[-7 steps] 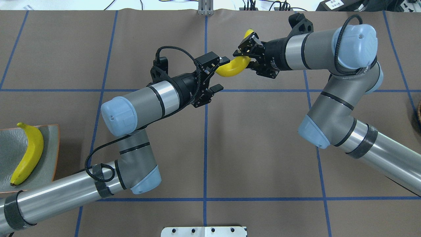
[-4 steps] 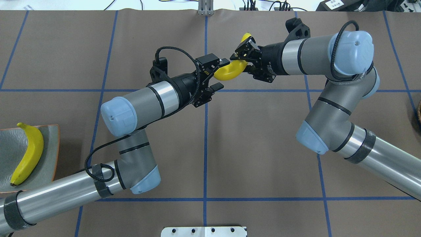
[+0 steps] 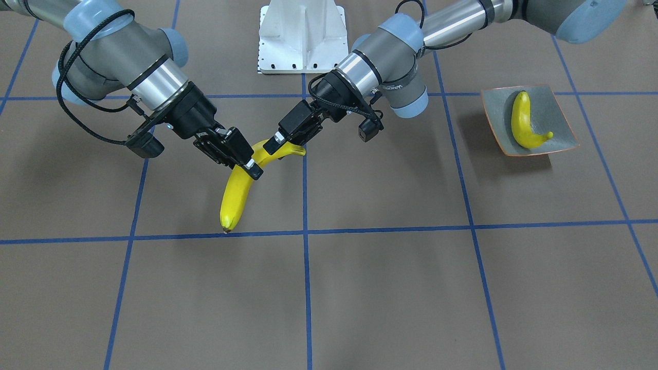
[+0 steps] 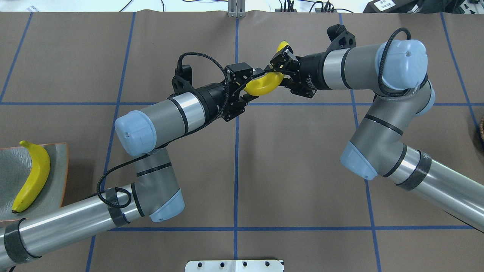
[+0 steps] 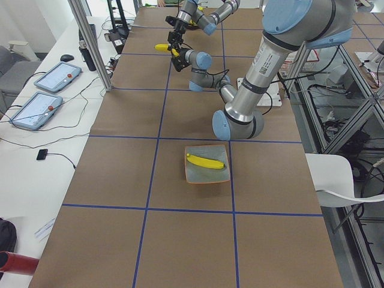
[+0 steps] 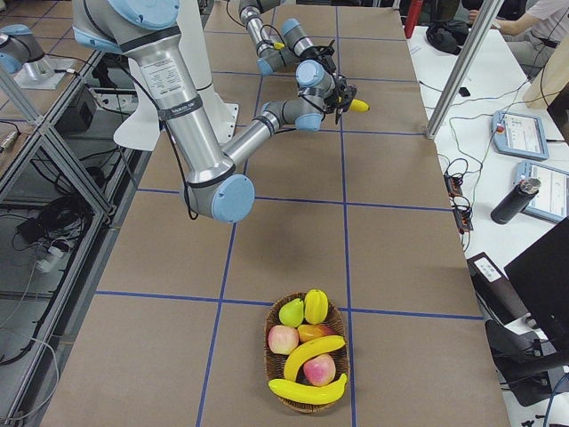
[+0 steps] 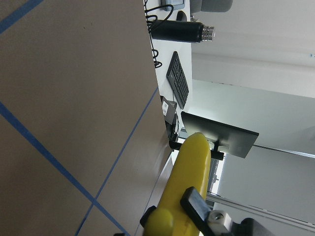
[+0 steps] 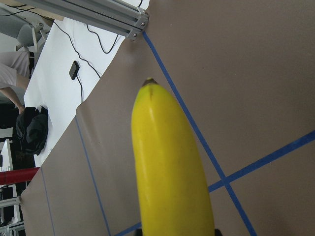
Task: Transfer all bananas from basket to plate
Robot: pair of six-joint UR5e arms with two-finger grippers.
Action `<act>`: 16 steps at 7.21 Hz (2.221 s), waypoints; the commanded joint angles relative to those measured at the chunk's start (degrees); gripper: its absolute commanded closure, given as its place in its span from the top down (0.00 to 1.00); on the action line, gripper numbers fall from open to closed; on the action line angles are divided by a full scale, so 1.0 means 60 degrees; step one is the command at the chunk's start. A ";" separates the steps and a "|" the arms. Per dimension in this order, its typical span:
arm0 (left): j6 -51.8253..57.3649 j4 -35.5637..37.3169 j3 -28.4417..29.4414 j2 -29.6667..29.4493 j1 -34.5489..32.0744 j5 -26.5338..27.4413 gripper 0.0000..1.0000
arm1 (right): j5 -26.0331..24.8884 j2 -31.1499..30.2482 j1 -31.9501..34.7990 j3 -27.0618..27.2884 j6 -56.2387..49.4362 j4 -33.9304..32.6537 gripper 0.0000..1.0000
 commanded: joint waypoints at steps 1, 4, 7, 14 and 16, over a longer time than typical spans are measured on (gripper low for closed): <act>0.0000 -0.0010 -0.0001 0.0019 0.0016 -0.0003 0.60 | 0.0014 -0.0016 -0.0005 0.0079 0.0000 0.0000 0.00; 0.0000 -0.0010 0.0014 0.0019 0.0017 -0.0003 0.49 | 0.0014 -0.0030 -0.0049 0.0079 0.0014 0.0000 0.00; 0.0000 -0.0010 0.0014 0.0048 0.0017 -0.0003 0.00 | 0.0014 -0.0016 -0.0092 0.0079 0.0073 0.0000 0.00; -0.0029 -0.0010 -0.0015 0.0063 -0.0056 -0.0018 0.00 | 0.0013 0.0058 -0.0050 0.0210 0.0601 0.0029 1.00; 0.0072 0.0005 -0.0015 0.0353 -0.0567 -0.0091 0.00 | 0.1177 -0.0015 0.0912 0.0211 0.0586 0.0000 1.00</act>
